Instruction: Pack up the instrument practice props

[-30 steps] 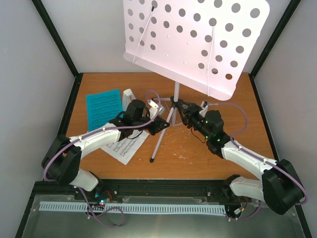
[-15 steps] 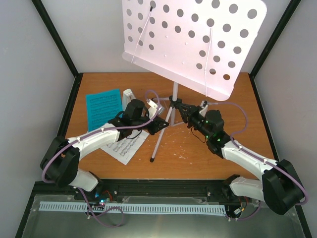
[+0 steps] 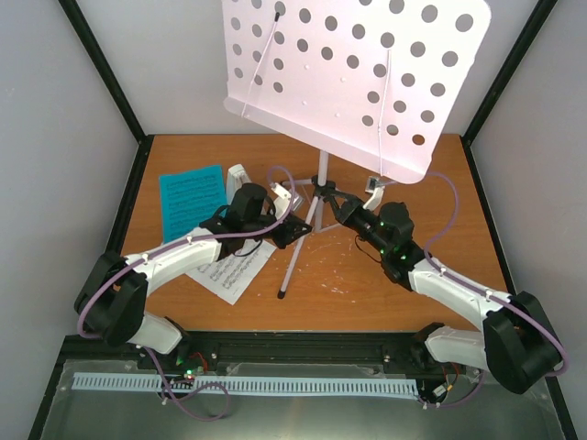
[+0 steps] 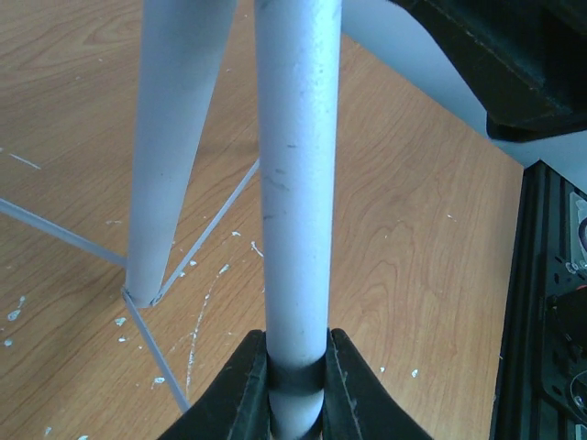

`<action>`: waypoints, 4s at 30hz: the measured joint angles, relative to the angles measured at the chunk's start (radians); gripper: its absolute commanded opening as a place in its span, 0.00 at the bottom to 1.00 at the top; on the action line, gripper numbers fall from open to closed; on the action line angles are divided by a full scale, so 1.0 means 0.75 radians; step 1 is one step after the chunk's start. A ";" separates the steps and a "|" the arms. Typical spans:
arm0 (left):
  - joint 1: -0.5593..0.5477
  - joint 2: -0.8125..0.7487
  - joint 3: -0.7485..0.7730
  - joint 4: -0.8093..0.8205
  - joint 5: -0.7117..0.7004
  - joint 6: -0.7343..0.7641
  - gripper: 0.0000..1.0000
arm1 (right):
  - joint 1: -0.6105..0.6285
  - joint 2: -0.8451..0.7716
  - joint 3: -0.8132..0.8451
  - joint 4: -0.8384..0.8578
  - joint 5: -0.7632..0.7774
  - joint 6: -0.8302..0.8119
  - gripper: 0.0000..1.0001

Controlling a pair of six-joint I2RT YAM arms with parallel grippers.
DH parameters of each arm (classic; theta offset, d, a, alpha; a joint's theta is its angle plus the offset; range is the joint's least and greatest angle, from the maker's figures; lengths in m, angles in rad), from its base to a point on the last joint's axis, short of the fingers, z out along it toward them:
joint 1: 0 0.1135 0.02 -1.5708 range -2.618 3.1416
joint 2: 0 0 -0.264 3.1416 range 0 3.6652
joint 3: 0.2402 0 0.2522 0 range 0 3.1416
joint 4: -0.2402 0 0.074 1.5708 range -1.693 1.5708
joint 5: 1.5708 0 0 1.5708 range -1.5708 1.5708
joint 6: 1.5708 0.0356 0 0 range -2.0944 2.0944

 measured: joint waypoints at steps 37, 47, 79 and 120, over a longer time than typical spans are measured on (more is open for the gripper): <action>0.097 -0.096 -0.010 0.099 0.212 -0.167 0.61 | -0.498 0.048 0.243 -0.043 -0.729 -0.760 0.86; 0.104 0.039 0.021 0.038 0.291 -0.120 0.49 | -0.472 0.317 0.620 0.161 -1.092 -0.706 0.82; 0.110 0.109 0.061 0.063 0.318 0.013 0.00 | -0.360 0.489 1.080 -0.304 -1.426 -0.942 0.20; -0.080 -0.298 -0.221 0.292 0.252 0.185 0.00 | 0.006 -0.155 0.525 -0.532 -0.754 -1.159 0.03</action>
